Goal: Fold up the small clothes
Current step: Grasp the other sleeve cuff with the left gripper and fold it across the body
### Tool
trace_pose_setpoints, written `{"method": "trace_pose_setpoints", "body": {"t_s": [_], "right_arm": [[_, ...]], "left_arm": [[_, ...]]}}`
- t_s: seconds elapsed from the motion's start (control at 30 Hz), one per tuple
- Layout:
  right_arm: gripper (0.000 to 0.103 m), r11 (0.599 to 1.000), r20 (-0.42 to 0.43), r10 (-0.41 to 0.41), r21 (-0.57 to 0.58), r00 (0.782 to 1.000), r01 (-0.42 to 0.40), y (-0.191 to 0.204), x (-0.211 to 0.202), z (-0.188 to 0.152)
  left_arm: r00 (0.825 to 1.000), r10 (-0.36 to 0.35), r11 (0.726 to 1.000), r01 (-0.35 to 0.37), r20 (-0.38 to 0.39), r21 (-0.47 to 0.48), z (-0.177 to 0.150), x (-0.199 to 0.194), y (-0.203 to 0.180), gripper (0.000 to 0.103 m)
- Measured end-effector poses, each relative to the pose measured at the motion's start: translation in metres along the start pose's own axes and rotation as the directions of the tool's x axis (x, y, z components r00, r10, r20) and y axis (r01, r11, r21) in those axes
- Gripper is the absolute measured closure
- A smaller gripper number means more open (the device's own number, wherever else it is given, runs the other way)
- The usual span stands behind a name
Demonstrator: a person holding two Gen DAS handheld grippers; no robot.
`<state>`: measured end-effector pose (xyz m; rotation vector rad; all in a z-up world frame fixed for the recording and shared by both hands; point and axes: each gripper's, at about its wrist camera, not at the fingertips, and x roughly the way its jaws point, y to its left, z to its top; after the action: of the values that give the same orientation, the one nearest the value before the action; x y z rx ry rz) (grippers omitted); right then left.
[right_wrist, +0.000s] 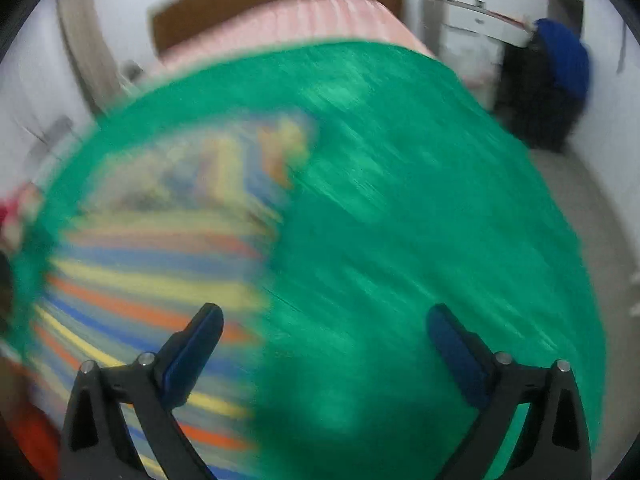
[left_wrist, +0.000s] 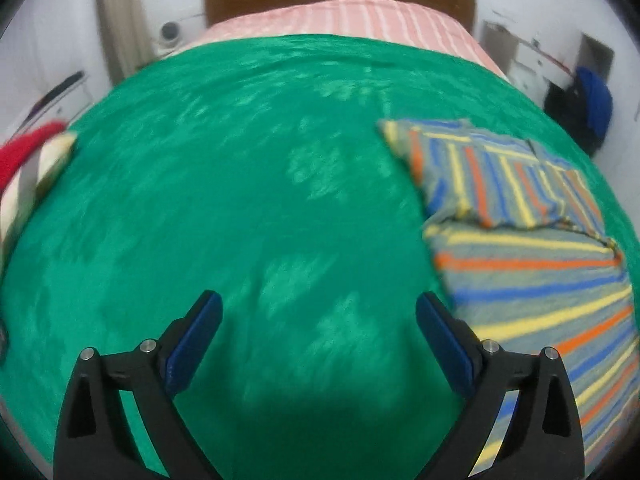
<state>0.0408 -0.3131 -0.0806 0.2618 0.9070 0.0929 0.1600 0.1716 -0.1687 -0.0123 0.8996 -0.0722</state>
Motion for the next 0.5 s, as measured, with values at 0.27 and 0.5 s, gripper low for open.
{"method": "trace_pose_setpoints", "body": {"t_s": [0.27,0.5], "right_arm": [[0.07,0.889,-0.215,0.373,0.362,0.903,-0.281,0.063,0.139,0.063],[0.103,0.88,-0.216,0.277,0.448,0.936,-0.158,0.061,0.173,0.055]], "left_arm": [[0.997,-0.016,0.994,0.025,0.082,-0.105,-0.033,0.022,0.025,0.003],[0.996,-0.02,0.996,0.028,0.083,-0.089,-0.034,0.02,0.024,0.001]]}}
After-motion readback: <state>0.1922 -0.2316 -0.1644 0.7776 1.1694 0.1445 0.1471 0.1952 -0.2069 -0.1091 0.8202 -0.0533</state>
